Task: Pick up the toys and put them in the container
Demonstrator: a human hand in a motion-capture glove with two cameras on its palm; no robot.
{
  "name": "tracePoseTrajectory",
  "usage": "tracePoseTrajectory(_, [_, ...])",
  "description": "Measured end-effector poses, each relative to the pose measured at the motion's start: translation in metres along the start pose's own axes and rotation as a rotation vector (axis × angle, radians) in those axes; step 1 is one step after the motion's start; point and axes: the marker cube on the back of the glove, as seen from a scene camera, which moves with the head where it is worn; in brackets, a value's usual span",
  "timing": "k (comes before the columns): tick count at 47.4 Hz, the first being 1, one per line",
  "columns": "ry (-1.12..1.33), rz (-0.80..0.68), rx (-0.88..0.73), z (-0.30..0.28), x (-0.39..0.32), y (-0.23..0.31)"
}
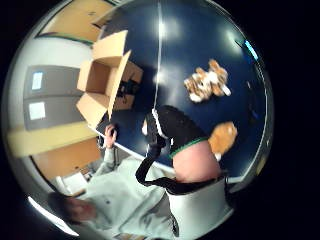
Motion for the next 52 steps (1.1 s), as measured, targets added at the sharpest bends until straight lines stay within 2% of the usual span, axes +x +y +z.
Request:
tracePoseTrajectory(3, [0.008, -0.027, 0.05, 0.032, -0.002, -0.005])
tracePoseTrajectory(7, [-0.001, -0.028, 0.026, 0.08, 0.001, -0.013])
tracePoseTrajectory(13, [-0.01, 0.071, -0.114, 0.145, 0.016, -0.029])
tracePoseTrajectory(21, [-0.013, 0.222, -0.375, 0.2, 0.027, -0.035])
tracePoseTrajectory(25, [0.018, 0.252, -0.423, 0.214, 0.03, -0.036])
tracePoseTrajectory(33, [-0.032, 0.25, -0.388, 0.218, 0.03, -0.037])
tracePoseTrajectory(42, [-0.05, 0.238, -0.617, 0.202, 0.018, -0.023])
tracePoseTrajectory(52, [-0.117, 0.257, -0.583, 0.124, 0.033, -0.044])
